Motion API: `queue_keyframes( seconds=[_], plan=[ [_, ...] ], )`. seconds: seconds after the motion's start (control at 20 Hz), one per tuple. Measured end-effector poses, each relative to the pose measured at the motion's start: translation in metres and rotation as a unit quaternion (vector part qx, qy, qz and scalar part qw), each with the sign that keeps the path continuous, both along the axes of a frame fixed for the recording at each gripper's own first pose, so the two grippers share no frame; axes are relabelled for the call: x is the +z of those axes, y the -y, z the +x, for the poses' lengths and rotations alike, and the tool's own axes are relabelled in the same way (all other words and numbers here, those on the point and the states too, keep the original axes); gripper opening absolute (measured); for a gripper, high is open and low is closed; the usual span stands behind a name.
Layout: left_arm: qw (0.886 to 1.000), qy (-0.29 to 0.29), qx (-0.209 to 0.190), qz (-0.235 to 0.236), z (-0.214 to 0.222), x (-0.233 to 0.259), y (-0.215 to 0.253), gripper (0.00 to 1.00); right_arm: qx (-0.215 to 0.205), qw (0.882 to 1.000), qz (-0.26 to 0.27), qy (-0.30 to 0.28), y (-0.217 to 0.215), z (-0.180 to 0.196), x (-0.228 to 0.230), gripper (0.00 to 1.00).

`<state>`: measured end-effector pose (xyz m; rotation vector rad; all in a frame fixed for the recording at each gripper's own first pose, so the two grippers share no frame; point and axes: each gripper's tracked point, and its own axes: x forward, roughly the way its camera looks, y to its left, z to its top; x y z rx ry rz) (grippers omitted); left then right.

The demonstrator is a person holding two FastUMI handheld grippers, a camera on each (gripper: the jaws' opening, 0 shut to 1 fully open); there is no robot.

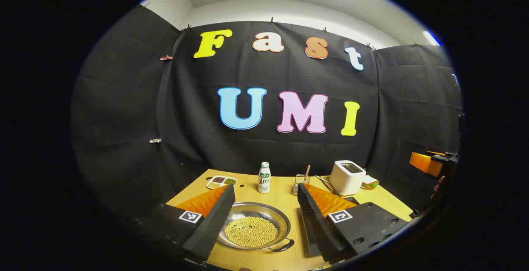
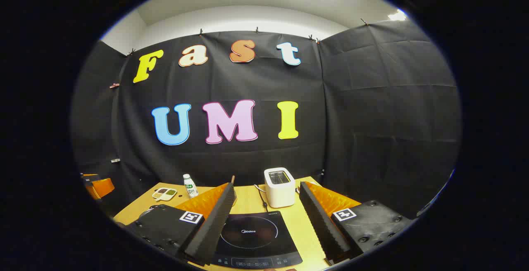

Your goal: First push the handle of the pot to place it horizontally, then grasp the pot with both hands and set it on the induction cooktop.

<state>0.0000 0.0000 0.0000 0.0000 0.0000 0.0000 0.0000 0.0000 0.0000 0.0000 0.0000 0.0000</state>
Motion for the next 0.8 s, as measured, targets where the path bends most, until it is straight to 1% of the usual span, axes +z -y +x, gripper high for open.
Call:
queue_keyframes(
  seconds=[0.4,0.8],
  plan=[
    [1.000,0.000,-0.001,-0.003,0.014,0.001,0.006,0.95,0.024,1.000,-0.010,0.008,-0.008,0.014,0.008,0.98],
    [1.000,-0.001,-0.004,-0.002,0.030,0.001,0.011,0.95,0.032,0.999,-0.014,0.008,-0.007,0.030,0.009,0.98]
  ],
)
